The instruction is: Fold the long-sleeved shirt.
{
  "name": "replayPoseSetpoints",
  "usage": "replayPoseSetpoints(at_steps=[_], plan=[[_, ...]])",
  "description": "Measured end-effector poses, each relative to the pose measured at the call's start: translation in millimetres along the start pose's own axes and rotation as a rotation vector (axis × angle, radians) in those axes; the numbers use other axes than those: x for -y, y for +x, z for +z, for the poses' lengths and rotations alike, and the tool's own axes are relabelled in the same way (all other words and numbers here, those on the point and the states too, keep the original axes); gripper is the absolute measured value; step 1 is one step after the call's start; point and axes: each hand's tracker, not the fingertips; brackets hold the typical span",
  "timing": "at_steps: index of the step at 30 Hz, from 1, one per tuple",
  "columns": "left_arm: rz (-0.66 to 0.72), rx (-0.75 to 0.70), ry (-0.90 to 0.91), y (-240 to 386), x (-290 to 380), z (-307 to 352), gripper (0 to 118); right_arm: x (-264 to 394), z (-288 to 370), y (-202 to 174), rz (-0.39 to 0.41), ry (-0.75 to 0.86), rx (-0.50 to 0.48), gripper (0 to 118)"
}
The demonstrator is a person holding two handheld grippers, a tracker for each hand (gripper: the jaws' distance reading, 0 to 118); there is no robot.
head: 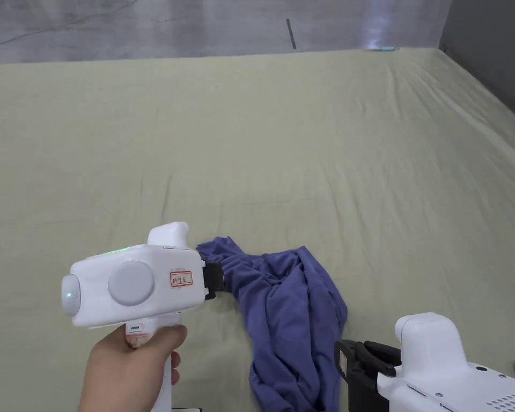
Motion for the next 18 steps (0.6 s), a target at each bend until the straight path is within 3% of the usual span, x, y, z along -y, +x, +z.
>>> replayPoseSetpoints(at_steps=[7, 8, 9, 10, 11, 12, 16, 17, 18], plan=[[0.015, -0.004, -0.025, 2.0, -1.3, -26.7, 0, 8.3, -9.5, 5.2, -0.023, -0.045, 0.000, 2], [0.017, -0.002, -0.020, 1.5, -6.6, -34.4, 27, 8.6, -9.2, 5.0, -0.027, -0.047, -0.003, 2], [0.012, -0.022, -0.017, 1.5, -12.5, -43.3, 94, 8.9, -9.1, 4.8, -0.029, -0.049, -0.006, 2], [0.000, -0.070, -0.042, 0.2, -20.4, -59.7, 118, 9.3, -8.5, 4.3, -0.029, -0.050, -0.008, 2], [0.011, -0.076, -0.203, -2.4, -16.6, -75.7, 116, 10.1, -8.7, 3.7, -0.027, -0.052, -0.011, 2], [0.015, -0.051, -0.076, -3.4, -31.7, -95.6, 118, 10.8, -9.3, 3.1, -0.024, -0.057, -0.011, 2], [0.103, -0.069, -0.210, -21.8, -48.9, -141.6, 118, 16.5, -14.6, 4.1, -0.012, -0.083, 0.008, 2], [0.101, -0.064, -0.260, -24.6, -48.8, -153.5, 94, 18.8, -17.7, 5.8, -0.015, -0.096, 0.016, 2], [0.095, -0.061, -0.301, -26.6, -47.4, -159.3, 35, 21.0, -21.1, 7.9, -0.020, -0.113, 0.020, 2]])
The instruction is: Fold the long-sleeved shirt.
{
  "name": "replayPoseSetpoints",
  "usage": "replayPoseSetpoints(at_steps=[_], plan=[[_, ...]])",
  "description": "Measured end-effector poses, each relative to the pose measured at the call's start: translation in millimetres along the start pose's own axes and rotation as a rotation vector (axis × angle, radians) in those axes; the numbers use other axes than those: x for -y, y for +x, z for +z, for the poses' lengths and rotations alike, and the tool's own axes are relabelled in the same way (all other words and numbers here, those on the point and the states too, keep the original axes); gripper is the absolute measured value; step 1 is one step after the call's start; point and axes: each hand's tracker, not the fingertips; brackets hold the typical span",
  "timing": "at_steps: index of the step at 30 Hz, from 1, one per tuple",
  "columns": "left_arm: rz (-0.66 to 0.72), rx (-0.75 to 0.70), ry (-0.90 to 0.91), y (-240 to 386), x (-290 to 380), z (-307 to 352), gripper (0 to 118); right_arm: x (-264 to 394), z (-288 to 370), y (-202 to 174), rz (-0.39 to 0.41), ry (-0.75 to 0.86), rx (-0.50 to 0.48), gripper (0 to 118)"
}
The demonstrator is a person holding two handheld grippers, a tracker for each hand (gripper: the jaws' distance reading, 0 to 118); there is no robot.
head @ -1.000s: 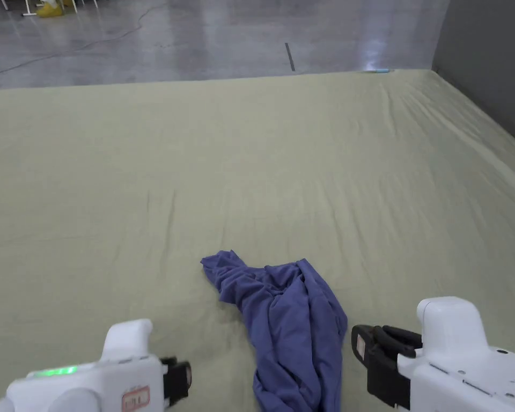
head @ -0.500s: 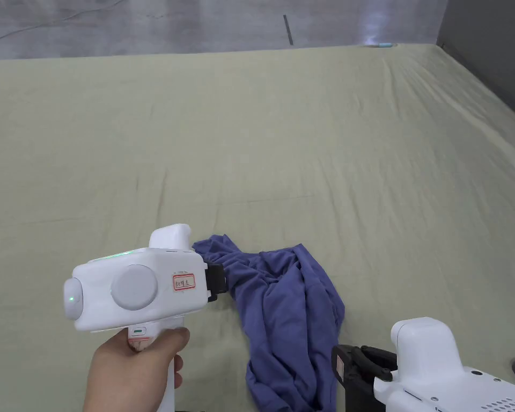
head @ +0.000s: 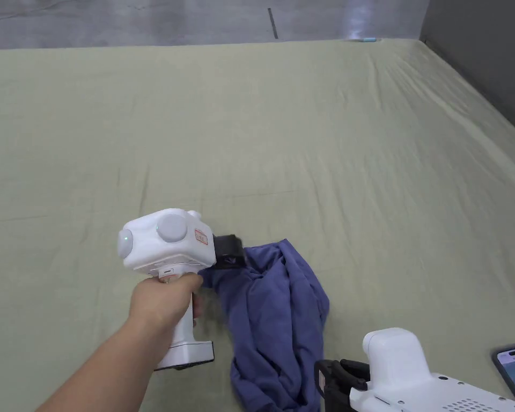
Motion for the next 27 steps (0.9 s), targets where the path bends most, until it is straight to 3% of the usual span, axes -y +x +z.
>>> replayPoseSetpoints(at_steps=[1, 7, 10, 11, 12, 13, 14, 17, 18, 19, 20, 21, 22, 24, 27], plan=[[-0.004, -0.007, -0.009, -1.7, 7.1, -4.0, 8, 2.3, -4.3, 2.5, -0.005, -0.021, 0.000, 2], [-0.057, 0.045, 0.087, -2.0, 38.6, 45.7, 8, 5.7, -30.4, 30.9, -0.084, -0.089, 0.018, 2], [-0.054, 0.076, 0.135, -5.5, 44.3, 74.0, 8, -7.1, -58.2, 50.8, -0.185, -0.112, -0.076, 5], [-0.053, 0.081, 0.140, -5.0, 47.1, 80.4, 8, -14.2, -73.9, 58.3, -0.213, -0.127, -0.106, 36], [-0.052, 0.085, 0.143, -4.6, 49.3, 84.6, 8, -20.0, -89.0, 62.9, -0.232, -0.145, -0.121, 86], [-0.057, 0.091, 0.147, -1.3, 54.1, 89.1, 8, -26.5, -109.6, 68.0, -0.258, -0.188, -0.127, 118], [-0.066, 0.087, 0.159, -0.5, 57.8, 93.7, 8, -38.4, -113.7, 72.4, -0.298, -0.093, -0.122, 114], [-0.070, 0.084, 0.170, -2.2, 69.5, 102.7, 8, -59.4, -155.7, 85.5, -0.361, -0.188, -0.053, 117], [-0.070, 0.086, 0.180, -4.4, 73.3, 105.7, 8, -64.1, -165.7, 87.8, -0.358, -0.183, -0.047, 113], [-0.056, 0.094, 0.186, -9.0, 78.4, 110.0, 8, -64.6, -175.8, 88.3, -0.340, -0.211, -0.006, 95], [-0.026, 0.109, 0.189, -14.7, 83.8, 114.9, 8, -62.8, -183.5, 86.3, -0.317, -0.248, 0.039, 26], [-0.001, 0.118, 0.195, -20.0, 88.5, 120.3, 8, -62.6, -185.6, 83.8, -0.310, -0.275, 0.025, 14], [0.030, 0.124, 0.212, -25.8, 93.7, 128.3, 8, -62.2, -173.5, 81.1, -0.328, -0.236, 0.004, 14], [0.043, 0.124, 0.236, -32.5, 98.6, 146.9, 8, -68.2, -146.6, 74.1, -0.278, -0.154, -0.090, 14], [0.060, 0.181, 0.344, -34.1, 86.6, 195.7, 8, -102.6, -91.2, 57.9, -0.156, 0.002, -0.044, 14]])
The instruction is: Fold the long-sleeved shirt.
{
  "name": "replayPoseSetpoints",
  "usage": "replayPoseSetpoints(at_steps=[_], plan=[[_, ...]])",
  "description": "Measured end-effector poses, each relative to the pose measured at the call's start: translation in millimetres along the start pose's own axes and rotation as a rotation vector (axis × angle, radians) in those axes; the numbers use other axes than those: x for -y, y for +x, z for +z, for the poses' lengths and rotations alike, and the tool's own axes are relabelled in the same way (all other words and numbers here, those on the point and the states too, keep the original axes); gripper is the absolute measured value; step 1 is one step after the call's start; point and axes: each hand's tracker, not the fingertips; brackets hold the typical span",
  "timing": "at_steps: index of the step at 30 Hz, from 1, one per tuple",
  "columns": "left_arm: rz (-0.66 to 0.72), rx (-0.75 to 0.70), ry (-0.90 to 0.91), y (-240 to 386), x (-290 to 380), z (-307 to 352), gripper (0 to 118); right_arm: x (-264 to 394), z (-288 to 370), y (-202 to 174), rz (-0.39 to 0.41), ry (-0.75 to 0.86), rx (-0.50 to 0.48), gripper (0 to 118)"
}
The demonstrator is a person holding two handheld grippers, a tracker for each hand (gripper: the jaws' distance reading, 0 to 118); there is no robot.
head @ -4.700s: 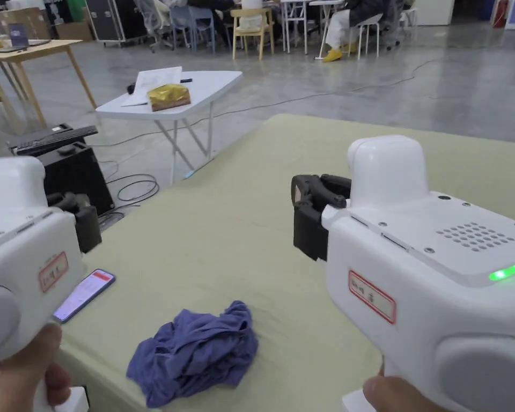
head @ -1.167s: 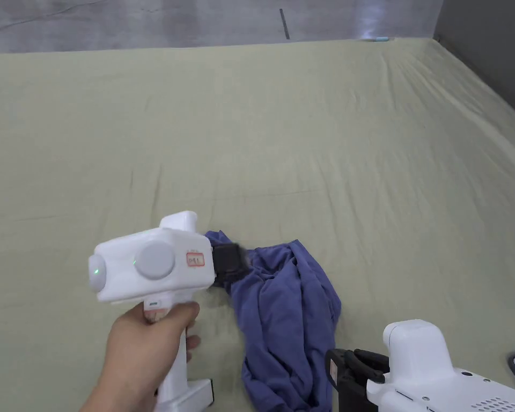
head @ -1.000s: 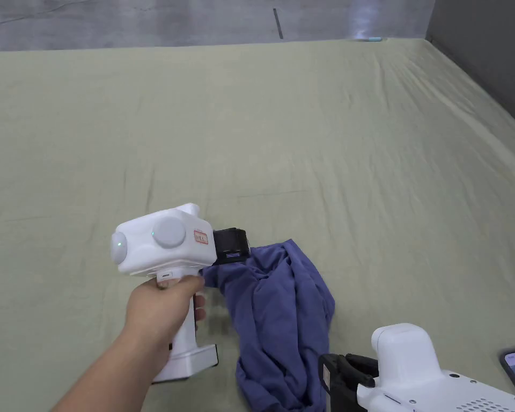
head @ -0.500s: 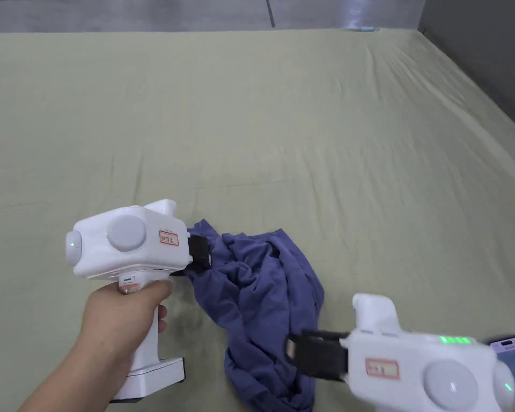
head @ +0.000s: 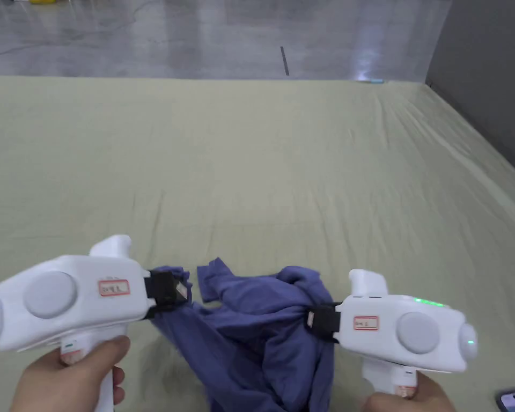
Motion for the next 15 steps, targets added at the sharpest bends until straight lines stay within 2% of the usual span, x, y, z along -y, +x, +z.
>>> replayPoseSetpoints(at_steps=[3, 5, 7, 9, 11, 15], plan=[[-0.033, 0.062, 0.153, 27.8, -40.4, 54.8, 8, -47.0, 62.4, -19.5, 0.035, 0.101, -0.058, 14], [-0.074, 0.096, 0.262, 48.2, -72.3, 95.0, 8, -86.7, 104.4, -36.2, 0.109, 0.198, -0.043, 14], [-0.103, 0.134, 0.349, 65.2, -106.0, 128.5, 8, -128.1, 140.7, -52.5, 0.146, 0.260, -0.064, 14], [-0.149, 0.081, 0.420, 81.4, -141.6, 160.5, 8, -171.3, 173.1, -72.4, 0.178, 0.303, 0.006, 14], [-0.173, 0.014, 0.514, 89.7, -173.0, 191.9, 8, -211.3, 198.6, -82.9, 0.163, 0.352, 0.048, 14], [-0.122, -0.003, 0.611, 97.0, -232.8, 239.5, 8, -294.6, 224.3, -97.7, 0.113, 0.344, 0.074, 14]])
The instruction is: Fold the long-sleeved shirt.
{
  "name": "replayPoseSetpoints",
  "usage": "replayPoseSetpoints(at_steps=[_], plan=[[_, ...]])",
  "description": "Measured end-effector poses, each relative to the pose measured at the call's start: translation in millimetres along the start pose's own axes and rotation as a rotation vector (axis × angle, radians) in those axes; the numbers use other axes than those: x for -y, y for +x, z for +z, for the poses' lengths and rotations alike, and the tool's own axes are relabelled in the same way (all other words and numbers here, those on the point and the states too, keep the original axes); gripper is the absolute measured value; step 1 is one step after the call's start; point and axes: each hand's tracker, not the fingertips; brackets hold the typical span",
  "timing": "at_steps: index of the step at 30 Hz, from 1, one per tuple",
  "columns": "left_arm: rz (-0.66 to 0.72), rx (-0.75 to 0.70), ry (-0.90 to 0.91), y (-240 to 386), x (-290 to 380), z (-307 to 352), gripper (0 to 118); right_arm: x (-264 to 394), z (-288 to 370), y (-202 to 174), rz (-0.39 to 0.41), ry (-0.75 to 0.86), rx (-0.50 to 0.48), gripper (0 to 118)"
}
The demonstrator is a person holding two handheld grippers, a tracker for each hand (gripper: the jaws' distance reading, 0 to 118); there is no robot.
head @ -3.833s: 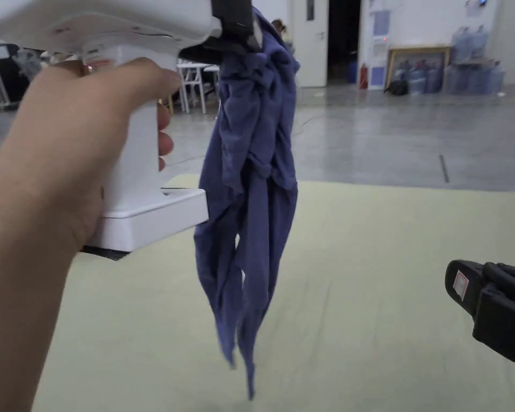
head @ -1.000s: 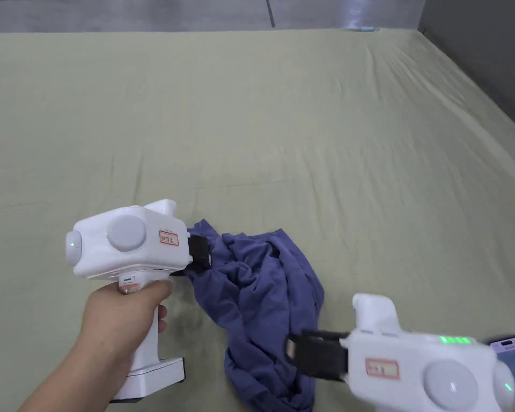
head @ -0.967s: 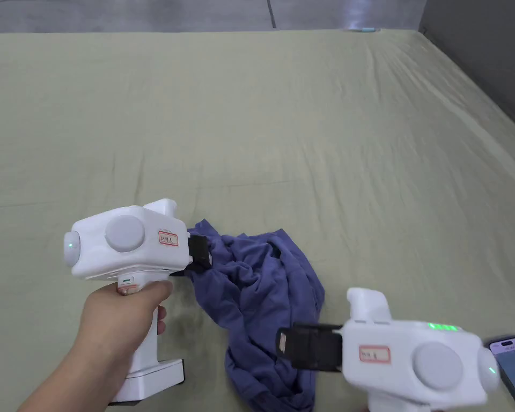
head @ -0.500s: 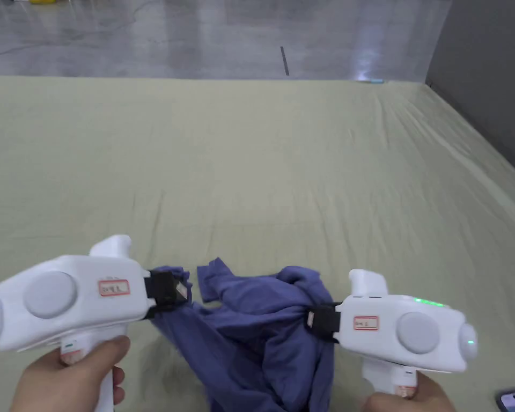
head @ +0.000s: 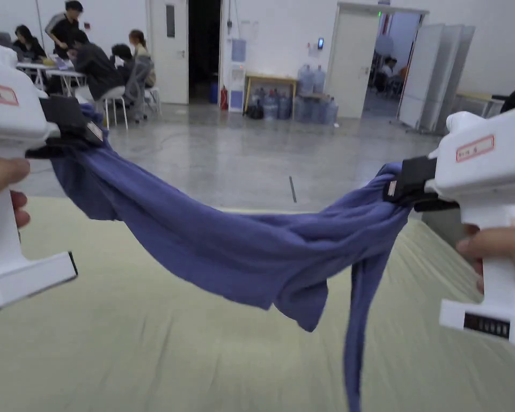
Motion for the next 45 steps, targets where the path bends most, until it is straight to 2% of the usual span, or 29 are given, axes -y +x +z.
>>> replayPoseSetpoints(at_steps=[3, 7, 9, 11, 13, 15, 19, 25, 27, 31, 32, 35, 38, 40, 42, 45], plan=[[-0.038, -0.106, 0.027, -1.0, -45.6, -12.2, 8, -49.4, -15.6, 0.1, -0.045, -0.030, 0.053, 14], [0.044, -0.089, -0.020, -12.9, -85.8, -47.9, 8, -103.2, -43.2, -0.3, -0.098, -0.051, 0.073, 14], [0.027, -0.110, -0.030, -10.8, -96.4, -70.2, 8, -123.6, -54.1, -4.0, -0.115, -0.046, 0.086, 14], [-0.007, -0.148, -0.035, -9.9, -103.2, -91.2, 8, -136.2, -60.8, -4.1, -0.132, -0.028, 0.102, 14], [0.004, -0.136, -0.047, -12.2, -107.5, -108.9, 8, -148.2, -69.2, -1.6, -0.160, -0.016, 0.112, 14], [0.036, -0.108, -0.055, -16.8, -106.9, -129.1, 8, -153.5, -80.3, 1.9, -0.153, -0.010, 0.104, 14], [0.034, -0.114, -0.082, -32.5, -85.2, -156.9, 8, -135.9, -107.5, 19.0, -0.168, -0.006, 0.099, 14], [0.057, -0.155, -0.265, -85.1, 9.7, -182.7, 8, -25.8, -172.8, 58.2, -0.220, -0.178, 0.103, 14], [0.026, -0.180, -0.331, -102.3, 53.6, -180.0, 8, 32.7, -187.0, 71.7, -0.255, -0.235, 0.093, 14], [-0.038, -0.220, -0.471, -136.0, 145.0, -163.3, 8, 156.2, -201.5, 104.2, -0.256, -0.365, 0.137, 14], [-0.044, -0.221, -0.519, -145.7, 171.5, -156.1, 8, 189.9, -200.0, 112.0, -0.264, -0.394, 0.140, 14], [-0.018, -0.246, -0.627, -172.6, 241.2, -131.3, 8, 279.5, -186.7, 134.9, -0.399, -0.488, 0.124, 14], [-0.004, -0.264, -0.739, -193.5, 299.7, -99.4, 8, 344.6, -160.6, 143.2, -0.441, -0.531, 0.133, 14], [-0.047, -0.287, -0.770, -198.8, 320.5, -76.7, 8, 371.0, -140.5, 144.4, -0.472, -0.529, 0.130, 14], [-0.057, -0.290, -0.783, -203.8, 336.4, -53.6, 8, 392.8, -117.5, 141.8, -0.544, -0.522, 0.104, 14], [-0.023, -0.309, -0.795, -214.4, 348.4, -24.5, 8, 412.5, -86.4, 132.0, -0.562, -0.512, 0.108, 14]])
